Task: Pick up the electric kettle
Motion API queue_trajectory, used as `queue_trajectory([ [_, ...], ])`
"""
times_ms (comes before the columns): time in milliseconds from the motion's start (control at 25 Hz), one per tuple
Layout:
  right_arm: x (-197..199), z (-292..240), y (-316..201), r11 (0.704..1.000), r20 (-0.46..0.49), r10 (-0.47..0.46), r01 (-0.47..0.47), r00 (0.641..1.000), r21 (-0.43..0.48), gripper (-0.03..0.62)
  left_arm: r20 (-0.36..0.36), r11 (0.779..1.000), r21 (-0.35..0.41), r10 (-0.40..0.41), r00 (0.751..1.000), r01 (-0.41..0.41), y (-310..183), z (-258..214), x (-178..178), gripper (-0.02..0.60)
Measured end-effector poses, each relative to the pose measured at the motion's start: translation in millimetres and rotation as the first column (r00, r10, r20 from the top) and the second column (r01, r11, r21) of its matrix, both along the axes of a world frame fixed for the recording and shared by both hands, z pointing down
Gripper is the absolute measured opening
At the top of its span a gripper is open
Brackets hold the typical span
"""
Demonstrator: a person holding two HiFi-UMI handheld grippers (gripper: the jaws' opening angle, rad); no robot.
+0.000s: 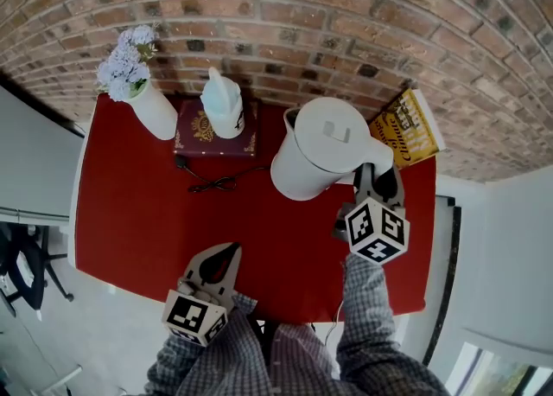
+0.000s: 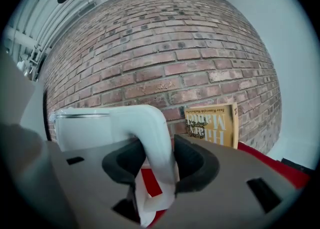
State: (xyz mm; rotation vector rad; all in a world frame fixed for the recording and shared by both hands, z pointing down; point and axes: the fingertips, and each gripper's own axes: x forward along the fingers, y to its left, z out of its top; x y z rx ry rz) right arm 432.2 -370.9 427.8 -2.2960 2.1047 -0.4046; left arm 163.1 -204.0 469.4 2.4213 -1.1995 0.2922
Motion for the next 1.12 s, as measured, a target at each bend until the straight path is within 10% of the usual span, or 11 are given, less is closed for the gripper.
queue_trajectory([
  [600,-19.2,-22.4,33.2,0.995,0.021,-0.103,0.103,0.994,0.007,0.173,0.29,0.975,-0.139,0.206,0.935,-0.172,-57.3,140.9,45.0,0.0],
  [1120,-42.1,-32.1,59.2,0.98,0.041,-0.197,0.198,0.979,0.002,0.173,0.382,0.969,-0.006,0.229,0.895,-0.246,-54.7,125.3,56.0,0.0],
])
